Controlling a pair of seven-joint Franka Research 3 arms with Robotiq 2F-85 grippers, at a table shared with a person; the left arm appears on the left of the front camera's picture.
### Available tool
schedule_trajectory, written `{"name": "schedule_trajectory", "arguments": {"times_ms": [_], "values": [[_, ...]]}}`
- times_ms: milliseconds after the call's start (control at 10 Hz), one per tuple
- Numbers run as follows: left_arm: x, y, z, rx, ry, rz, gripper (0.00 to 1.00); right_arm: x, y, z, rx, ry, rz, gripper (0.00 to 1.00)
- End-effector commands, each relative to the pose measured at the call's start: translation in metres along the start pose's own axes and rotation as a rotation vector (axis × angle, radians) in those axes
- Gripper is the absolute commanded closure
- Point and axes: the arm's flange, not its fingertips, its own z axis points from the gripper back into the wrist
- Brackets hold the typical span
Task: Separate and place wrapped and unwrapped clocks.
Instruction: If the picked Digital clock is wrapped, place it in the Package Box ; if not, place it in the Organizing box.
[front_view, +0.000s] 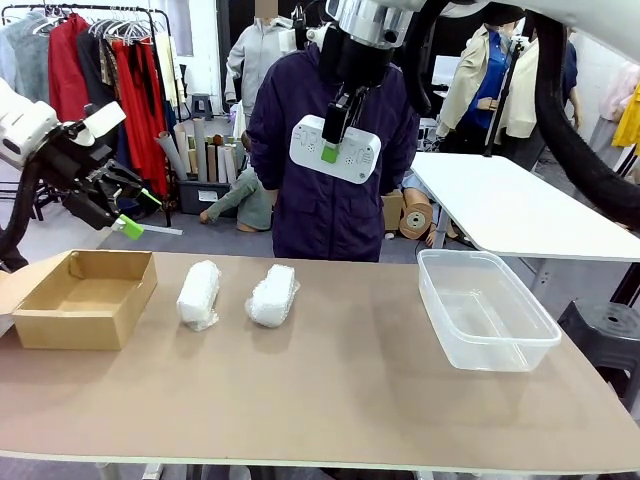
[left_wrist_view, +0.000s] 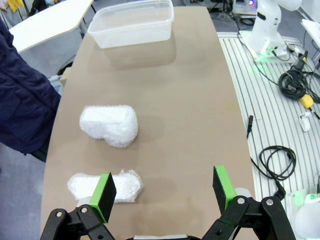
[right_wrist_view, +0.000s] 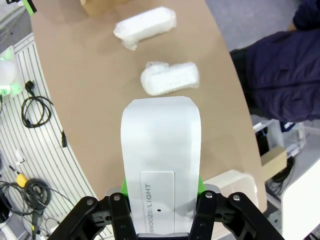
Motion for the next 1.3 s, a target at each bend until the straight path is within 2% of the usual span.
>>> {"name": "schedule_trajectory", "arguments": {"times_ms": [0,200,400,700,900,1000,1100,1200], "values": [[0.001,-0.001,0.001,-0.001,-0.016,-0.005,0.00,0.000,0.001,0.005,-0.001,-0.008,0.006,1.00],[0.001,-0.001,0.001,-0.001,-0.016,-0.005,0.00,0.000,0.000,0.000,0.000,0.000,0.000,1.00],[0.001,-0.001,0.001,-0.001,-0.016,-0.005,0.00,-0.015,-0.015,0.015,-0.026,-0.019,-0.150,1.00],[0.001,-0.001,0.001,-0.001,-0.016,-0.005,0.00,-0.081,-0.029,0.029,-0.024,0.027,-0.398,1.00],[0.001,-0.001,0.001,-0.001,-0.016,-0.005,0.00,-0.128,-0.031,0.012,-0.039,0.023,-0.534,1.00],[0.001,-0.001,0.001,-0.001,-0.016,-0.005,0.00,-0.151,-0.032,0.003,-0.042,0.010,-0.654,1.00],[0.001,-0.001,0.001,-0.001,-0.016,-0.005,0.00,-0.174,-0.033,-0.010,-0.110,0.019,-0.776,1.00],[0.001,-0.001,0.001,-0.001,-0.016,-0.005,0.00,-0.193,-0.033,-0.019,-0.183,0.011,-0.842,1.00]]}}
